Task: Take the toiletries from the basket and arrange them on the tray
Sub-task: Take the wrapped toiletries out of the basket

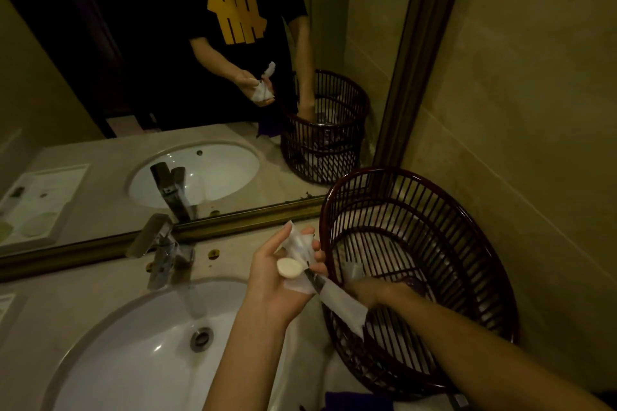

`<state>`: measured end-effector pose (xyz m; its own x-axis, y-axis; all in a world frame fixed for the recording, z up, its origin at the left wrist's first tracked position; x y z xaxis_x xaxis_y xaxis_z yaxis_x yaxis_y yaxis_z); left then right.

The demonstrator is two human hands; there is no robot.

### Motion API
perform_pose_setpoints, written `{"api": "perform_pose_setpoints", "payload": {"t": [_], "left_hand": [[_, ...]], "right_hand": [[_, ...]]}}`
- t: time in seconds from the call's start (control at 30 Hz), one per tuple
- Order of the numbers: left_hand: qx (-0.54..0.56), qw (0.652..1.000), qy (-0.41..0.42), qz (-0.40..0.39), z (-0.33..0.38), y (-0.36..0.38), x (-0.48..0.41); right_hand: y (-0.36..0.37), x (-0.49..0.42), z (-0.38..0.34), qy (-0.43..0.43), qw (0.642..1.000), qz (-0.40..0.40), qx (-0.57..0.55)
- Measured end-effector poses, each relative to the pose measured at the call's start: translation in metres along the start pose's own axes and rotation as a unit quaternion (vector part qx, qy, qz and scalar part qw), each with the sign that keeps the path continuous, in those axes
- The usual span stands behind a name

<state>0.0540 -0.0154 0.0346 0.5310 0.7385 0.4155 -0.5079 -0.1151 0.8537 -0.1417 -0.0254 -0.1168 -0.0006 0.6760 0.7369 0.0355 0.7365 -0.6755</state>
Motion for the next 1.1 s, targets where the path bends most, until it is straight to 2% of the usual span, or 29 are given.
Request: {"api": "perform_pose_setpoints", "payload": {"t": [0.03, 0.1, 0.2, 0.27, 0.37, 0.43, 0.5, 0.53, 0.6, 0.67, 0.77, 0.87, 1.03, 1.1], "left_hand": [[-0.001, 1.000, 0.002, -0.002, -0.003, -0.001, -0.002], [-0.006, 1.000, -0.004, 0.002, -0.003, -0.002, -0.002], [-0.009, 1.000, -0.002, 0.002, -0.004, 0.000, -0.004], [-0.012, 1.000, -0.001, -0.001, -0.004, -0.001, -0.004], [-0.009, 1.000, 0.008, 0.018, -0.005, -0.001, -0.003], [-0.010, 1.000, 0.014, 0.016, -0.006, -0.001, -0.005], [-0.026, 0.999, 0.020, 0.002, -0.007, 0.000, -0.009], [-0.036, 0.999, 0.022, -0.013, -0.008, 0.001, -0.009], [-0.037, 0.998, 0.020, -0.053, -0.012, 0.005, -0.010], [-0.021, 0.996, 0.010, -0.086, -0.016, 0.011, -0.007], [-0.005, 0.999, 0.042, -0.029, -0.020, 0.016, -0.009], [-0.032, 0.997, 0.070, 0.010, -0.022, 0.014, -0.013], [-0.003, 0.998, 0.065, 0.007, -0.024, 0.009, -0.011], [0.001, 0.997, 0.075, -0.005, -0.024, 0.008, -0.011]], "right_hand": [[-0.001, -0.004, -0.001, -0.016, 0.999, 0.001, 0.039], [-0.004, -0.007, -0.003, 0.020, 0.999, 0.009, -0.025], [-0.021, -0.004, 0.003, 0.088, 0.984, 0.092, -0.126], [-0.037, 0.007, 0.009, 0.112, 0.959, 0.167, -0.200], [-0.070, 0.049, 0.013, 0.095, 0.896, 0.276, -0.335], [-0.088, 0.093, 0.013, 0.019, 0.824, 0.344, -0.450], [-0.099, 0.145, 0.006, -0.089, 0.763, 0.355, -0.532], [-0.101, 0.167, -0.003, -0.138, 0.749, 0.335, -0.556], [-0.099, 0.196, -0.027, -0.183, 0.754, 0.299, -0.556], [-0.092, 0.206, -0.049, -0.159, 0.782, 0.304, -0.520], [-0.081, 0.207, -0.072, -0.116, 0.827, 0.364, -0.413], [-0.074, 0.208, -0.085, -0.127, 0.849, 0.420, -0.293], [-0.077, 0.218, -0.067, -0.164, 0.858, 0.403, -0.273], [-0.083, 0.207, -0.033, -0.134, 0.832, 0.449, -0.297]]}}
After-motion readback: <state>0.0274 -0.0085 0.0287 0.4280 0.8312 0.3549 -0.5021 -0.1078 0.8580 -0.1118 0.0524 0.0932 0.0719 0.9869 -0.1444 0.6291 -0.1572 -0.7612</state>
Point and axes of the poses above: each hand's wrist, its own x-axis away from the middle knuckle, its own y-axis out of the palm, z = x × y, the point moved 1 cm from there along -x, towards the middle knuckle, and after that the axes turned 7 degrees about y, right-handed, at the moved point
